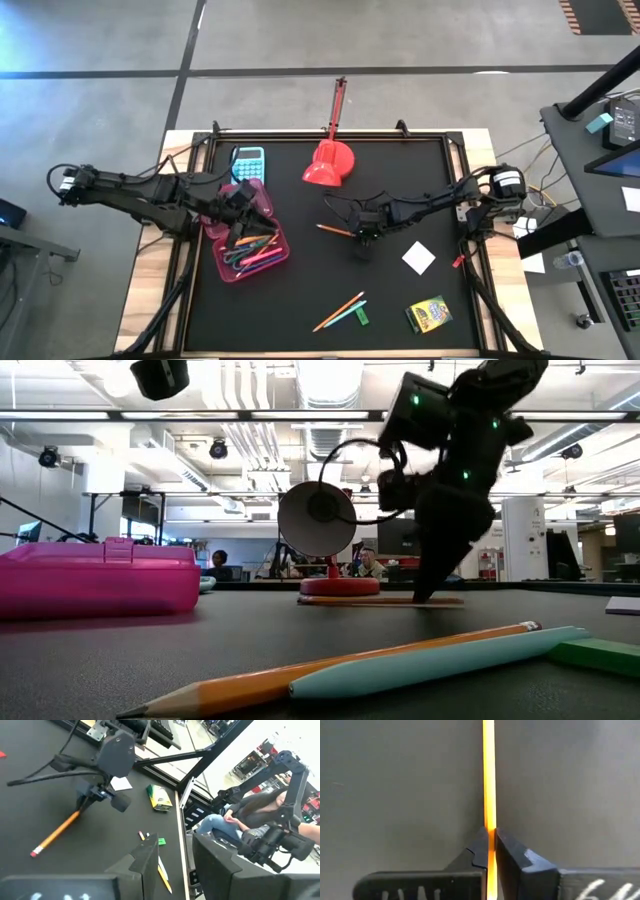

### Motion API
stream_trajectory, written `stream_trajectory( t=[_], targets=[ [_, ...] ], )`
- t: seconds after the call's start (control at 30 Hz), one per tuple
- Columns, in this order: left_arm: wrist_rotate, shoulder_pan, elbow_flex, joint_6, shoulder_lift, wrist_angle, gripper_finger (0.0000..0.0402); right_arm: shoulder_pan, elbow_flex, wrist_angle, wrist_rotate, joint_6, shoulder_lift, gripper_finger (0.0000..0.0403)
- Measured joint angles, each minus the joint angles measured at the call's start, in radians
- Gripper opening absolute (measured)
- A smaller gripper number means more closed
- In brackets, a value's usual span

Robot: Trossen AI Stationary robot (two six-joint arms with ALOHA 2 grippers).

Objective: Pack school essentials
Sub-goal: Put the orange pencil into the red supply box

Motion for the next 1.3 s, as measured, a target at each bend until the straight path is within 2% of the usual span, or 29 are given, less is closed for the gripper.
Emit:
stream_trajectory(
  t=[0.17,0.33,0.47,0.6,0.7,0.87,1.0,1.3],
  targets=[
    [0.006,0.0,-0.002,-0.008,0.002,-0.021,0.0103,0.006,0.049,-0.042,-0.012,0.0,-0.046,0.0009],
    [0.085,-0.001,-0.002,-0.06,-0.001,-0.156,0.0103,0.039,0.1,-0.087,-0.01,0.0,-0.096,0.0009],
    [0.087,-0.003,-0.005,-0.077,-0.001,-0.264,0.0103,0.071,0.156,-0.118,0.022,0.008,-0.15,0.0009],
    [0.03,-0.004,-0.011,-0.057,0.01,-0.271,0.0103,0.102,0.229,-0.115,0.118,0.002,-0.207,0.0009],
    [-0.07,-0.004,-0.012,-0.004,0.022,-0.227,0.0103,0.12,0.29,-0.104,0.216,-0.045,-0.237,0.0009],
    [-0.235,-0.003,-0.014,0.093,0.052,-0.046,0.0103,0.127,0.389,-0.064,0.358,-0.136,-0.253,0.0009],
    [-0.26,-0.003,-0.014,0.193,0.084,0.182,0.0103,0.127,0.468,-0.032,0.432,-0.225,-0.247,0.0009],
    [-0.354,-0.003,-0.013,0.417,0.163,0.625,0.0102,0.127,0.583,0.103,0.437,-0.398,-0.238,0.0009]
  ],
)
